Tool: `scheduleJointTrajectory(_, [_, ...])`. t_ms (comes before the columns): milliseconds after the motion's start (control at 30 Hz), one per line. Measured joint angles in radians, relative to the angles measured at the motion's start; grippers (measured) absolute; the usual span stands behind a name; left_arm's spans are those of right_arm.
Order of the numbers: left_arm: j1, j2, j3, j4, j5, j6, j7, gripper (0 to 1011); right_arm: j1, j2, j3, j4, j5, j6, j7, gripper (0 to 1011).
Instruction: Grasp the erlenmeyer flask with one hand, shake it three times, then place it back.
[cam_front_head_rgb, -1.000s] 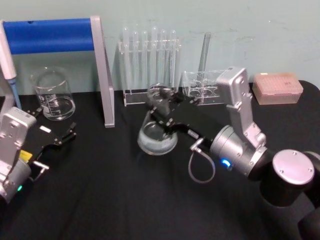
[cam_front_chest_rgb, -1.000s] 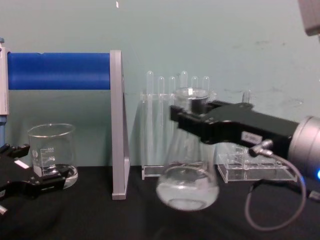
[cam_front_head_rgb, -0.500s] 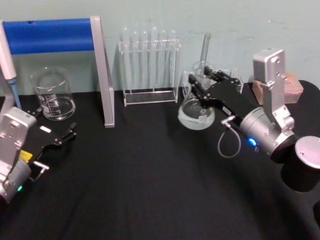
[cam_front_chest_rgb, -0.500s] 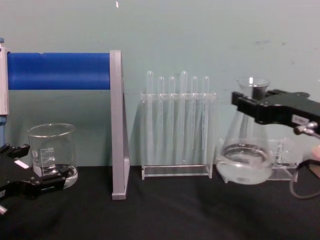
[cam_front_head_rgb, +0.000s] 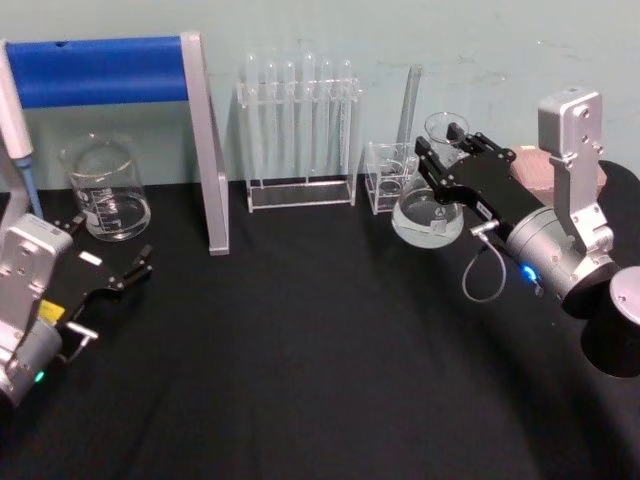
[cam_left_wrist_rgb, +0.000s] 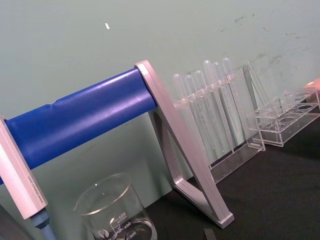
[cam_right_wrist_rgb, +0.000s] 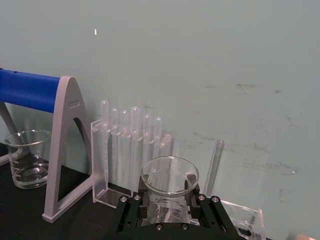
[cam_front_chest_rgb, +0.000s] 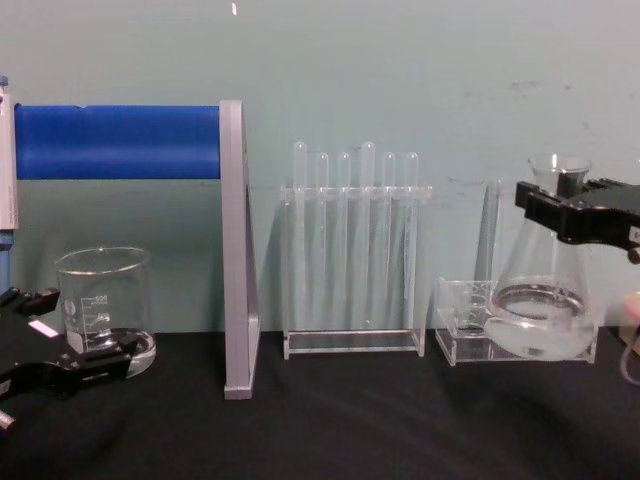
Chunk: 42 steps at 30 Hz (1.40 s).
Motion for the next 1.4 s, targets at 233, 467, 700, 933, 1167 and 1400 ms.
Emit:
scheduleJointTrajectory(233, [0.000, 0.000, 0.000, 0.000, 0.000, 0.000, 0.000, 1001, -0.006, -0.009, 0.004, -0.004, -0.007, 0.000, 0.010, 457])
scheduleJointTrajectory(467, [0.000, 0.000, 0.000, 0.000, 0.000, 0.000, 0.000, 1001, -0.015, -0.017, -0.016, -0.025, -0.008, 0.003, 0.040, 457])
scheduleJointTrajectory(700, [0.000, 0.000, 0.000, 0.000, 0.000, 0.000, 0.000, 1001, -0.027, -0.014, -0.051, -0.052, 0.002, 0.004, 0.080, 457])
scheduleJointTrajectory(933, [0.000, 0.000, 0.000, 0.000, 0.000, 0.000, 0.000, 1001, -0.030, -0.009, -0.088, -0.068, 0.014, 0.008, 0.109, 457])
scheduleJointTrajectory(1167, [0.000, 0.000, 0.000, 0.000, 0.000, 0.000, 0.000, 1001, -0.034, -0.003, -0.114, -0.081, 0.027, 0.009, 0.124, 457])
scheduleJointTrajectory(1400, [0.000, 0.000, 0.000, 0.000, 0.000, 0.000, 0.000, 1001, -0.033, 0.005, -0.126, -0.081, 0.037, 0.002, 0.127, 457])
